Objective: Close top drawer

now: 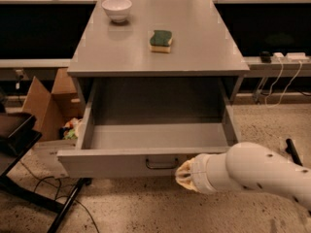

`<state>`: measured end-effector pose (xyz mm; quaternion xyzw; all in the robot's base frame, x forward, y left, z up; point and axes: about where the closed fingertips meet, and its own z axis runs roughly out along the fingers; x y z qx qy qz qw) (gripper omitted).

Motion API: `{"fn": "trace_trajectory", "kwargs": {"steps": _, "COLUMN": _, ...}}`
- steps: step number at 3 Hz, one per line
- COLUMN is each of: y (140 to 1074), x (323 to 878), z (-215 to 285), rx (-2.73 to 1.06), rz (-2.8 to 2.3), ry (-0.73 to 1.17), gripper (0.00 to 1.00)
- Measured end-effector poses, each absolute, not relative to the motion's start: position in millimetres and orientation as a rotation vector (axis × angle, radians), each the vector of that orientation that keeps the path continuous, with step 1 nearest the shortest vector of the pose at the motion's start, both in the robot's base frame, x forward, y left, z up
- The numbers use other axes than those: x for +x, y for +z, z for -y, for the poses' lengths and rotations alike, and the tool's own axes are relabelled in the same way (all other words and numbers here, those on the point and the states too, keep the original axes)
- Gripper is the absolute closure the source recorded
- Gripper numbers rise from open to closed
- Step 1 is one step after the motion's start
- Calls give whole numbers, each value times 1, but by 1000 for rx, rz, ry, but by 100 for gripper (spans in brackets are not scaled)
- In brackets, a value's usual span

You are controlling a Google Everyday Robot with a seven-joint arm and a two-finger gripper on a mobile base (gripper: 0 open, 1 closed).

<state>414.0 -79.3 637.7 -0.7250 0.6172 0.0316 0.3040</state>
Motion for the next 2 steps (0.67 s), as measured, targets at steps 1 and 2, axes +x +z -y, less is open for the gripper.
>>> {"fn": "trace_trajectory", "kwargs": {"steps": 1, "y": 638, "x": 456, "z": 111, "rx": -1962, "rz": -1675, "ry": 30, "gripper": 100}}
{"fn": "trace_trajectory", "kwargs": {"steps": 2, "y": 641, "x": 470, "z": 120, "rx": -1976, "rz": -1680, "ry": 6, "gripper": 100}}
